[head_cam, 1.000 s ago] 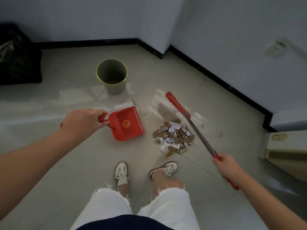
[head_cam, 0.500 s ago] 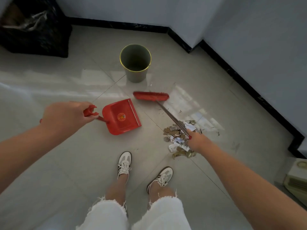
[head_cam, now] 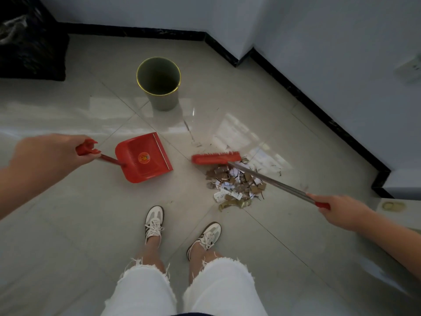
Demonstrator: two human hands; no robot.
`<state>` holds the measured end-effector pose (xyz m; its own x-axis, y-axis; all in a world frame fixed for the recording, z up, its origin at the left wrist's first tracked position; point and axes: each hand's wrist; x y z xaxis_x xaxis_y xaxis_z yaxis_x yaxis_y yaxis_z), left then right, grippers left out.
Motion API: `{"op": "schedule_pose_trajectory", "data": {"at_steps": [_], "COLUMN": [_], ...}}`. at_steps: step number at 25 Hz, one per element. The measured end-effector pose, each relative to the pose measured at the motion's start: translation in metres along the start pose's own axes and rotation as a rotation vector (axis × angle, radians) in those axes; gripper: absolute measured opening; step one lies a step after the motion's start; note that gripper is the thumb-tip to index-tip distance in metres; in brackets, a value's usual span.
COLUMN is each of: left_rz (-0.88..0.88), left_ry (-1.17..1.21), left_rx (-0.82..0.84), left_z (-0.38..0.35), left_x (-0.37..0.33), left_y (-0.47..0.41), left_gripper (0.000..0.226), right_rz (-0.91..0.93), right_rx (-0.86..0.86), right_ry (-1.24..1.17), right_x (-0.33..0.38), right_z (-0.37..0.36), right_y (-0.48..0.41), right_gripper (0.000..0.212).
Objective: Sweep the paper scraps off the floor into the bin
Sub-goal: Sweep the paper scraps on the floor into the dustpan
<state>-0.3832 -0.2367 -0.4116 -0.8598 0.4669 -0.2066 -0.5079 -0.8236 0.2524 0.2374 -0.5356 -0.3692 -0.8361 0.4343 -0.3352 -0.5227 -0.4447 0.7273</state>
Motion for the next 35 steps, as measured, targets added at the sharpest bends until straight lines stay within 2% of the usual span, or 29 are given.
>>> {"op": "schedule_pose_trajectory", "data": {"at_steps": [4,7,9,12,15,18,20,23,26,28,30,32,35], "left_rz": [0.037,0.065,0.058,0.02,-0.032,-0.11,-0.211,-0.401,-0.513,-0.53,-0.538,-0.556,-0.577], "left_ry": [-0.001,0.134,0.153,0.131,0.011,-0.077,-0.127,-0.197,-0.199,-0.232,-0.301,-0.364,-0.393], "left_rx": [-0.026,0.017,0.002,0.006,-0.075,-0.048,-0.055,-0.057,0.004,0.095,0.209,0.293,0.267], "left_z": [0.017,0.036,0.043,0.035,0.02,0.009,0.009,0.018,0.031,0.032,0.028,0.024,0.019], "left_x": [-0.037,-0.058,-0.073,-0.081,-0.082,-0.101,-0.12,-0.142,-0.165,-0.176,-0.186,-0.201,-0.212], "left_y": [-0.006,-0.015,-0.022,-0.028,-0.032,-0.022,-0.016,-0.011,-0.014,-0.02,-0.029,-0.038,-0.051], "left_gripper": [0.059,0.043,0.04,0.04,0.057,0.039,0.031,0.026,0.022,0.023,0.027,0.028,0.029], "right_rz": [0.087,0.185,0.218,0.248,0.227,0.229,0.152,0.023,-0.079,-0.234,-0.34,-0.392,-0.438], "right_rx": [-0.1,-0.15,-0.148,-0.163,-0.184,-0.234,-0.182,-0.01,0.072,0.094,0.129,0.156,0.122], "right_ry": [0.102,0.241,0.323,0.469,0.628,0.677,0.526,0.099,-0.29,-0.419,-0.575,-0.615,-0.577], "right_x": [-0.02,0.001,0.022,0.038,0.026,-0.003,-0.039,-0.112,-0.18,-0.16,-0.097,-0.055,-0.01], "right_z": [0.003,0.015,0.02,0.031,0.055,0.063,0.059,0.03,-0.032,-0.05,-0.034,-0.03,-0.032], "right_y": [0.021,0.011,-0.006,-0.03,-0.036,-0.025,-0.009,0.021,0.026,0.058,0.089,0.083,0.06], "right_gripper": [0.061,0.061,0.07,0.078,0.076,0.076,0.068,0.048,0.056,0.054,0.036,0.017,0.027]}}
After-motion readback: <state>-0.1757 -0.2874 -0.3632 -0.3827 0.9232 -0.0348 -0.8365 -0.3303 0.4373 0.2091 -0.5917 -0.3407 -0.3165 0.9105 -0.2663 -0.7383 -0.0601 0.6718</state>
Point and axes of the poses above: each hand's wrist, its own y-axis away from the middle knuckle, its own z-axis out of the back of the hand, x = y × z, and after that the axes turned 13 degrees about -z, right-handed
